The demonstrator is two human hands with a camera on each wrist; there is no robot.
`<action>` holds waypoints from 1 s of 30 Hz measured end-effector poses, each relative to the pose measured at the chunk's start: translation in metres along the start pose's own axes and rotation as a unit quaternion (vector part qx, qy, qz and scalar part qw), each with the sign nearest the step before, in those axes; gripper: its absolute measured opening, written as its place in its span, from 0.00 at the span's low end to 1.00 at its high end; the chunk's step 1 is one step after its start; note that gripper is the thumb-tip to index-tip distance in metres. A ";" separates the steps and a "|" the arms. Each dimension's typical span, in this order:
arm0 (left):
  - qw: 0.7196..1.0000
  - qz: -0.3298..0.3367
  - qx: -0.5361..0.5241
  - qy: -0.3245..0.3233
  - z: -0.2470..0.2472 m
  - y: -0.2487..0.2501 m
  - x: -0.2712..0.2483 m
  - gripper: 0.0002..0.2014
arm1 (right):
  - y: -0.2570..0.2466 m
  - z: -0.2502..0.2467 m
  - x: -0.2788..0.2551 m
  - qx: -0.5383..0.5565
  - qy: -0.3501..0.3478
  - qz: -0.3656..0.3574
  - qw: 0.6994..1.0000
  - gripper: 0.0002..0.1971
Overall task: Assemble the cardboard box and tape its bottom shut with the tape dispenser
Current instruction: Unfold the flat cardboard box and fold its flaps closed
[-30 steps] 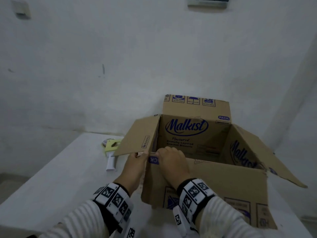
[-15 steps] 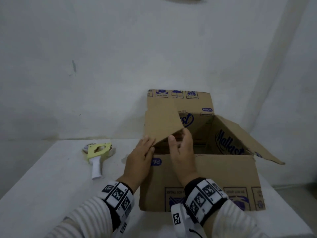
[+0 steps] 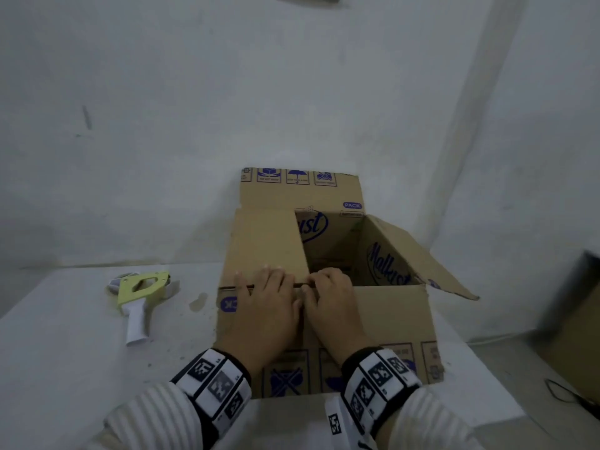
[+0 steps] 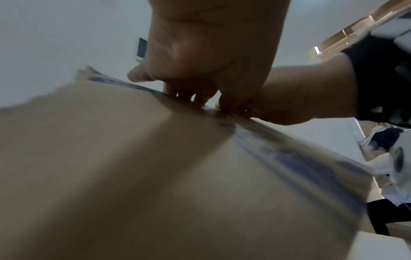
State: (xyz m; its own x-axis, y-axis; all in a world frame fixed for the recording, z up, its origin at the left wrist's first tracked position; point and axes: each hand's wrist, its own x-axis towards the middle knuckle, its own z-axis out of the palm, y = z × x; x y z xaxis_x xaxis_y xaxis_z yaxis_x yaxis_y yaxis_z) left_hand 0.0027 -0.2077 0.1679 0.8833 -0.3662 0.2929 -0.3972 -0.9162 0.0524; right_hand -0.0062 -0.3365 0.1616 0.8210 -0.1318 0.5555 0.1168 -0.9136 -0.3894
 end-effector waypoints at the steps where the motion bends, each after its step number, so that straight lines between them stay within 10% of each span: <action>1: 1.000 0.002 -0.005 -0.002 0.000 0.011 0.002 0.27 | 0.010 -0.006 -0.002 -0.004 0.005 0.013 1.000 0.15; 15: 0.999 -0.047 -0.019 0.009 0.017 0.095 0.030 0.38 | 0.144 -0.088 -0.024 0.233 0.006 0.323 0.917 0.27; 23: 0.998 -0.059 -0.030 0.019 0.022 0.094 0.029 0.38 | 0.131 -0.094 -0.013 0.207 0.008 0.161 0.965 0.26; 30: 0.994 -0.077 -0.076 0.031 0.015 0.078 0.016 0.35 | 0.110 -0.082 -0.017 -0.044 -0.035 -0.029 0.998 0.12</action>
State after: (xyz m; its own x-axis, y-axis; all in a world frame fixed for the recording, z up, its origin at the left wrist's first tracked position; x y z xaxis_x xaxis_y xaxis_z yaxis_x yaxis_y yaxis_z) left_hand -0.0100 -0.2881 0.1621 0.9213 -0.2086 0.3281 -0.2959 -0.9235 0.2439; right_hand -0.0532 -0.4662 0.1691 0.8512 -0.0531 0.5222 0.1185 -0.9497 -0.2897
